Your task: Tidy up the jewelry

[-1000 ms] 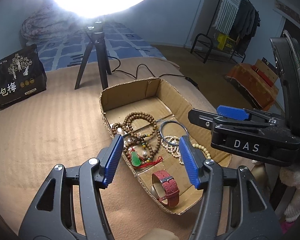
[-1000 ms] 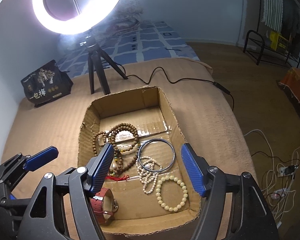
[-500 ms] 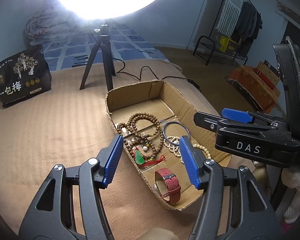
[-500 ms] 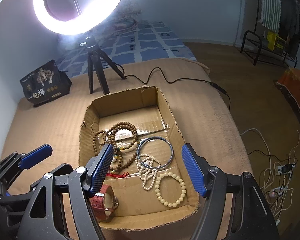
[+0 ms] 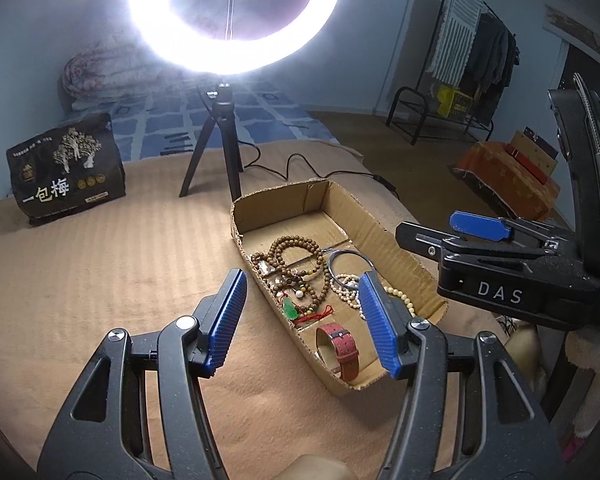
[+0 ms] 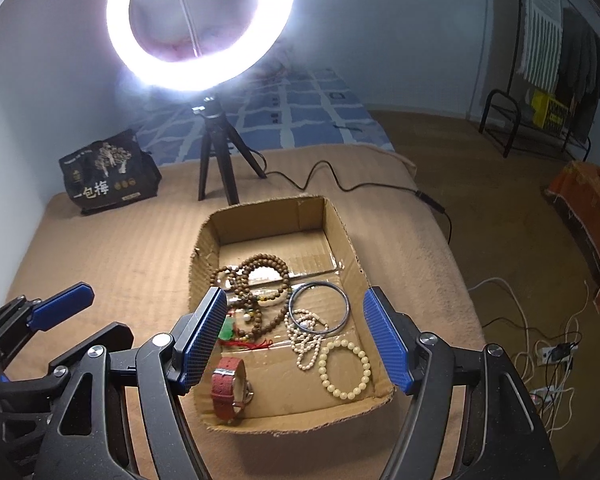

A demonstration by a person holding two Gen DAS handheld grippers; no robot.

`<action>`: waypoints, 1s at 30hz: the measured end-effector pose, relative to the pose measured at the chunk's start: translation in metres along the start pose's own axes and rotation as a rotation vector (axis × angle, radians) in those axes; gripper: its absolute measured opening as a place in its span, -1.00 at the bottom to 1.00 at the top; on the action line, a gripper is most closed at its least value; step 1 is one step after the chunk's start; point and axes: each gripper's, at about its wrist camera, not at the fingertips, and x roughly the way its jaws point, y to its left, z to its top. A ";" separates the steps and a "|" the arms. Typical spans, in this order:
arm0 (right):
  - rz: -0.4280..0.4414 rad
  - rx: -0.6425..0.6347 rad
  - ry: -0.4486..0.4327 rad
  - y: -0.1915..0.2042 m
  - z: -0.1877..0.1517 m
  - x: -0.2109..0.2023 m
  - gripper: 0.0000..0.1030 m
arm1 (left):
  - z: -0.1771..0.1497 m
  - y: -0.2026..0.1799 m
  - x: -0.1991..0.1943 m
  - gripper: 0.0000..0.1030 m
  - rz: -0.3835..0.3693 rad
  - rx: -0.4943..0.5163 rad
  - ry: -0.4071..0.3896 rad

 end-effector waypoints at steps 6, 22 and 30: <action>0.007 0.003 -0.033 0.004 -0.005 -0.021 0.37 | -0.003 0.003 -0.031 0.17 -0.006 -0.011 -0.038; -0.093 -0.083 -0.153 0.031 -0.022 -0.076 0.58 | -0.015 -0.011 -0.100 0.61 0.037 0.057 -0.146; -0.088 -0.071 -0.182 0.036 -0.028 -0.089 0.59 | -0.023 -0.021 -0.111 0.64 0.062 0.107 -0.149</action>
